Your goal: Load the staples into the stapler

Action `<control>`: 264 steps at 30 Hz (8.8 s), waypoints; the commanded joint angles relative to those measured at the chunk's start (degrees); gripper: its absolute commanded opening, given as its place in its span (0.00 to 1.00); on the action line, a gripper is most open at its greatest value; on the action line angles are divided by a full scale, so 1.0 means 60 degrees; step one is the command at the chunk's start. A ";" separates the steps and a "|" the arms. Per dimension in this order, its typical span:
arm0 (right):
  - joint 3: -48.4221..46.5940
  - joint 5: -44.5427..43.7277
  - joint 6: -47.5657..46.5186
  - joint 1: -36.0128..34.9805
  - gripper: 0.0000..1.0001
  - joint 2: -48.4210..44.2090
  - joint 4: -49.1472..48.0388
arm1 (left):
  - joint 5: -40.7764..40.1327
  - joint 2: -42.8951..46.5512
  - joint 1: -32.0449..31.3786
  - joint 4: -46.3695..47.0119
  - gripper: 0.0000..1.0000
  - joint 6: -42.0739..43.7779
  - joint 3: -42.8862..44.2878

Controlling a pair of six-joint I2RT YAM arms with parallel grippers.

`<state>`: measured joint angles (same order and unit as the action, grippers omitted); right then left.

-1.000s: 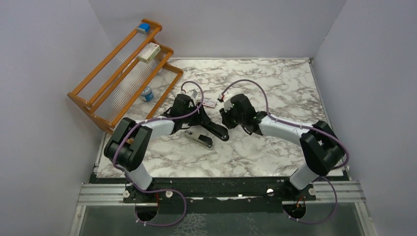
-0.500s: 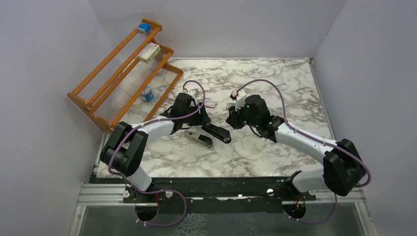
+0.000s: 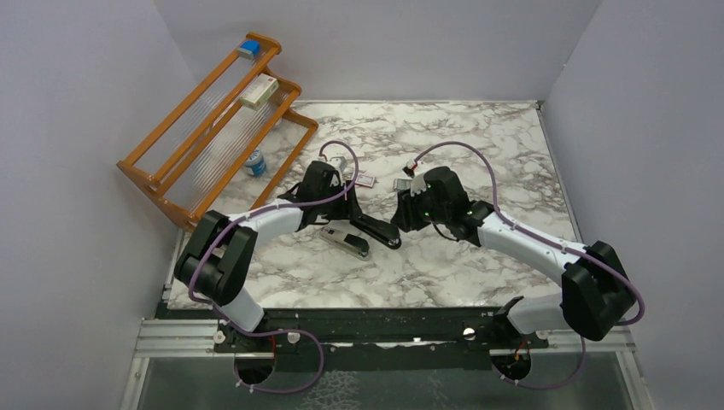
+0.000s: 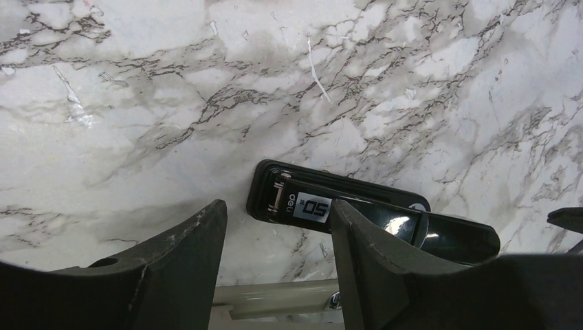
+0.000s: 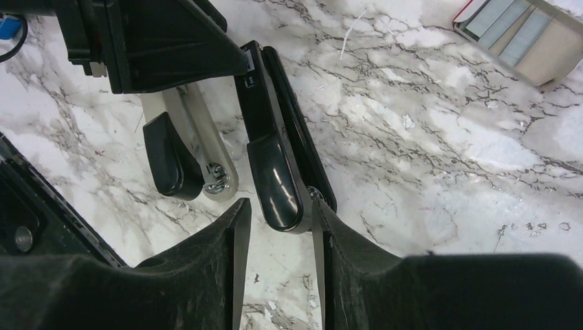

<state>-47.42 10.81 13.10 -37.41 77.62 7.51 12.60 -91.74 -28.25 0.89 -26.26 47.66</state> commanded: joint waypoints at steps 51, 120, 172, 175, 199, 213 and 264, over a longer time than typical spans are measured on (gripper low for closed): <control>-0.0228 0.1015 -0.3031 -0.2172 0.26 0.2994 -0.3541 | 0.0975 0.5979 0.2643 0.0633 0.88 -0.3771 -0.4279; 0.3523 -0.2964 0.1366 -0.2110 0.51 -0.5957 -0.0854 | 0.3952 0.0988 -0.1855 -0.2686 0.36 1.3699 -0.0972; 0.7041 -0.5753 1.2427 -0.1276 0.88 -0.3758 -0.4755 | 0.1525 -0.2079 -0.4191 0.0392 0.00 0.1506 0.1485; 0.6776 -0.5776 1.2705 -0.1207 0.86 -0.2859 -0.5121 | 0.1621 -0.2095 -0.4223 0.0415 0.00 0.1579 0.1523; 0.5453 -0.7026 1.0986 -0.0709 0.95 -0.3707 -0.1553 | 0.0797 -0.2842 -0.4403 -0.0646 0.00 0.2638 0.3138; 0.2410 -1.1181 0.8064 -0.0709 1.00 -1.0437 0.4511 | 0.0499 -0.5393 -0.4403 -0.2100 0.02 0.6392 0.7275; -0.0188 0.0313 -0.3728 -0.0683 1.00 0.0873 -0.1409 | -0.0783 0.5708 0.0323 0.0929 0.99 0.6605 -0.1923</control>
<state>-44.07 5.78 -0.97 -41.54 77.38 0.05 10.50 -58.83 -27.00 3.51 14.41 37.10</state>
